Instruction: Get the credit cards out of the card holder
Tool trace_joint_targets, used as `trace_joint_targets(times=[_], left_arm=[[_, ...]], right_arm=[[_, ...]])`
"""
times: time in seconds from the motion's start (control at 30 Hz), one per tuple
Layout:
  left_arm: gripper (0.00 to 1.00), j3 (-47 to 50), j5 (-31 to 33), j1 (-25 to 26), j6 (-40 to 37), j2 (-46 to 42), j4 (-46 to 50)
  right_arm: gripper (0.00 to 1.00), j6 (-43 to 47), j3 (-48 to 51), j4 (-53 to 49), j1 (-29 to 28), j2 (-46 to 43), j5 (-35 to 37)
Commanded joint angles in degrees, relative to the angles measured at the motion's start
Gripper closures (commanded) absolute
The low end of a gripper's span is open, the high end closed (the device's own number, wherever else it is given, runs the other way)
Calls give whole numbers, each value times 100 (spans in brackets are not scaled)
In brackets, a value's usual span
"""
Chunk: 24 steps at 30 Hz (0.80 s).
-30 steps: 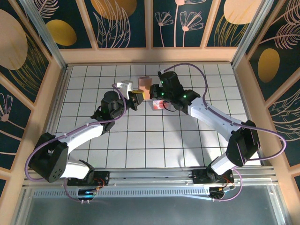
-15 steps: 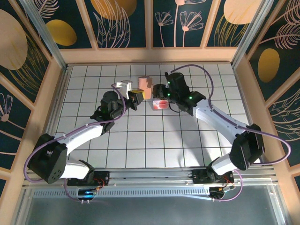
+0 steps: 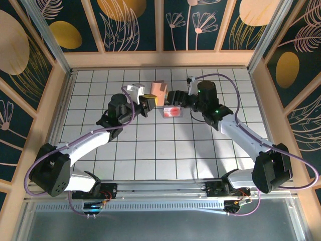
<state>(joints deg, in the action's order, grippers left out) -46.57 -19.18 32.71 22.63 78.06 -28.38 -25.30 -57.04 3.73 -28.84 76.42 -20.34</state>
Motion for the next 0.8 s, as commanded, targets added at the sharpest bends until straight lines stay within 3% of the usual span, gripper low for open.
trace_joint_targets(times=[0.0,0.13,0.4,0.77], left_arm=[[100,-238,-502,34,-204,34,-13],[100,-259,-913,34,-205,31,-101],[100,-221,-1508,-10,-86,-46,-305],[100,-193,-1864,-197,575,3,-863]], right_arm=[[16,321,6,584,9,-131,-794],[19,380,-36,549,17,-57,-798],[42,364,123,664,265,-208,-1087],[47,499,475,893,487,-623,-1786]])
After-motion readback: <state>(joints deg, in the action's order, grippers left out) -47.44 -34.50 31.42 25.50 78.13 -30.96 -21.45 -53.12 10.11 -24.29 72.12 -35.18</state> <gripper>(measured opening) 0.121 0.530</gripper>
